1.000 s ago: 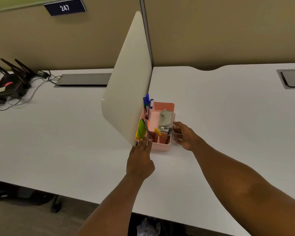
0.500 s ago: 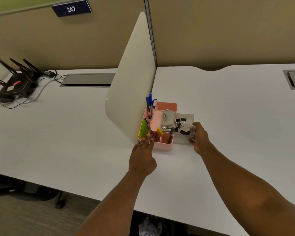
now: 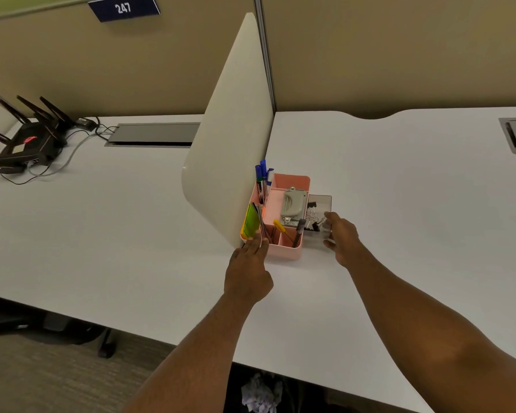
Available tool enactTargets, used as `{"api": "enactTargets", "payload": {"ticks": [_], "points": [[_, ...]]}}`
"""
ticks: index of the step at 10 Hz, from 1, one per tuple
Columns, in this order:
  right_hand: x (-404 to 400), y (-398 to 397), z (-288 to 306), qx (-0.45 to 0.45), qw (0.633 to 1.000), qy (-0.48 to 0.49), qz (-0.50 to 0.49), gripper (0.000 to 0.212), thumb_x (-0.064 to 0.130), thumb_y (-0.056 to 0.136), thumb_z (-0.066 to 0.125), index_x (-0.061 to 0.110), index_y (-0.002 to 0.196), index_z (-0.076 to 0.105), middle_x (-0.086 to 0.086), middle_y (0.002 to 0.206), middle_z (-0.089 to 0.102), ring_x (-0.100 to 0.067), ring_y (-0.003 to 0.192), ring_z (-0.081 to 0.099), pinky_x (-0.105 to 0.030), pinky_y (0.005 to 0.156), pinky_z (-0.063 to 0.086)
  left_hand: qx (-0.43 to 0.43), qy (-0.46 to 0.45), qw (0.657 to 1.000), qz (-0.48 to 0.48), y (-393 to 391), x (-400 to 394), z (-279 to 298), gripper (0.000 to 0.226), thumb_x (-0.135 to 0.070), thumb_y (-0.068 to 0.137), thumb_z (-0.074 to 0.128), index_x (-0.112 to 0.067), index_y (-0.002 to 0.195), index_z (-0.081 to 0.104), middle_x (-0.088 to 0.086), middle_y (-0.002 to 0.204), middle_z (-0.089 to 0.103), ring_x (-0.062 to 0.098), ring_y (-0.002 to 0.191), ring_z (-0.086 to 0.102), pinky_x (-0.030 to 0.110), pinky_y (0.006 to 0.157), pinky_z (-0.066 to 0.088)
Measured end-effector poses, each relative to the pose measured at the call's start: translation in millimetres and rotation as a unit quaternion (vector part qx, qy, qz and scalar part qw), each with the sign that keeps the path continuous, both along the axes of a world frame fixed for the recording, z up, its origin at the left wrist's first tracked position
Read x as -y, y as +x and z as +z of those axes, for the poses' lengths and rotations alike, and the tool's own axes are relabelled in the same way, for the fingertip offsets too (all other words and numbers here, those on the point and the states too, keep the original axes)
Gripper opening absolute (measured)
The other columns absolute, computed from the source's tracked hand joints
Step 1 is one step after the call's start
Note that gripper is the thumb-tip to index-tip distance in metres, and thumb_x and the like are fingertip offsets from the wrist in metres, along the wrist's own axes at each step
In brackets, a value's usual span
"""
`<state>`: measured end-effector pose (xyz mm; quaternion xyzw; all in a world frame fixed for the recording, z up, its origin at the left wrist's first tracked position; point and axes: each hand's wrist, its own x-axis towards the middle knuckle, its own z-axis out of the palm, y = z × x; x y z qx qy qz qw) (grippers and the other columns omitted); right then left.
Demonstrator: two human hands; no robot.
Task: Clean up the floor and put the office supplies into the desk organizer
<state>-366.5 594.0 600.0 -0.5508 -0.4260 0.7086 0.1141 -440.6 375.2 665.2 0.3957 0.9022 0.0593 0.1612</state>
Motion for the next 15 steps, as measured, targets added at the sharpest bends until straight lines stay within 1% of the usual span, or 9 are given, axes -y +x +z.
{"api": "enactTargets", "payload": {"ticks": [2,3,6,7,8,9,10,13,15], "points": [[9.0,3.6,1.4,-0.033,0.999,-0.011,0.036,0.039,0.031,0.087,0.064,0.015,0.12,0.05,-0.005,0.116,0.057,-0.022,0.109,0.054,-0.04,0.085,0.051,0.002,0.003,1.0,0.004,-0.1,-0.4,-0.2,0.075,-0.014,0.087,0.056,-0.018,0.154,0.02,0.0,0.163,0.011,0.017,0.151,0.011,0.034,0.122,0.012],[11.3,4.7,-2.1,-0.034,0.998,0.002,0.044,0.033,0.023,0.088,0.061,0.015,0.118,0.051,-0.009,0.122,0.059,-0.025,0.113,0.057,-0.038,0.08,0.051,-0.002,0.0,1.0,0.004,-0.3,-0.9,0.1,0.075,-0.016,0.088,0.056,-0.018,0.154,0.02,-0.001,0.163,0.011,0.017,0.15,0.012,0.034,0.121,0.012],[14.3,0.2,6.0,0.076,0.988,0.12,0.054,0.018,0.032,0.085,0.066,0.017,0.09,0.056,-0.011,0.098,0.07,-0.02,0.075,0.062,-0.031,0.063,0.051,-0.007,0.009,1.0,-0.001,-0.8,0.2,-1.2,0.074,-0.015,0.087,0.056,-0.017,0.153,0.022,0.0,0.163,0.011,0.017,0.15,0.013,0.034,0.121,0.012],[16.7,0.3,13.5,0.074,0.99,0.11,0.047,0.019,0.033,0.086,0.057,0.017,0.095,0.058,-0.01,0.103,0.069,-0.022,0.086,0.063,-0.034,0.069,0.053,-0.006,0.012,1.0,-0.001,-0.6,0.8,-1.4,0.074,-0.014,0.087,0.056,-0.017,0.153,0.023,0.0,0.163,0.013,0.017,0.15,0.014,0.034,0.121,0.012],[26.1,0.4,24.7,0.077,0.99,0.11,0.043,0.043,0.049,0.093,0.044,0.014,0.113,0.06,-0.008,0.115,0.065,-0.026,0.102,0.061,-0.041,0.084,0.055,-0.007,0.012,1.0,-0.002,-1.7,1.0,-2.4,0.074,-0.015,0.087,0.057,-0.017,0.153,0.023,0.0,0.163,0.013,0.017,0.15,0.015,0.035,0.121,0.013],[43.6,-4.8,37.1,0.067,0.984,0.115,0.12,0.059,0.058,0.1,0.021,0.023,0.139,0.048,-0.009,0.144,0.05,-0.031,0.13,0.047,-0.047,0.108,0.04,-0.008,0.008,1.0,-0.007,-2.5,2.1,-3.6,0.075,-0.015,0.086,0.057,-0.017,0.153,0.023,0.001,0.163,0.013,0.018,0.15,0.014,0.035,0.121,0.014],[59.4,-11.8,53.7,0.029,0.97,0.092,0.224,0.06,0.054,0.101,0.007,0.029,0.148,0.034,-0.009,0.153,0.039,-0.029,0.141,0.035,-0.042,0.112,0.029,-0.003,0.005,1.0,-0.009,-3.8,2.4,-4.4,0.075,-0.015,0.086,0.057,-0.016,0.153,0.023,0.002,0.162,0.015,0.018,0.15,0.014,0.036,0.121,0.015],[67.0,2.0,39.5,0.068,0.973,0.109,0.189,0.08,0.072,0.087,0.002,0.031,0.153,0.022,-0.006,0.157,0.031,-0.031,0.144,0.029,-0.051,0.118,0.024,-0.004,0.002,1.0,-0.023,-5.5,3.4,-4.9,0.076,-0.017,0.085,0.057,-0.014,0.153,0.023,0.003,0.163,0.013,0.02,0.15,0.014,0.038,0.121,0.019],[102.1,47.6,49.7,0.095,0.963,0.185,0.172,0.07,0.06,0.098,0.011,0.018,0.149,0.034,-0.008,0.154,0.037,-0.03,0.142,0.033,-0.041,0.116,0.023,0.014,-0.01,0.999,-0.047,-8.3,12.8,-4.4,0.08,-0.03,0.089,0.055,-0.016,0.155,0.012,0.003,0.164,0.003,0.021,0.151,0.005,0.039,0.121,0.014]]}}
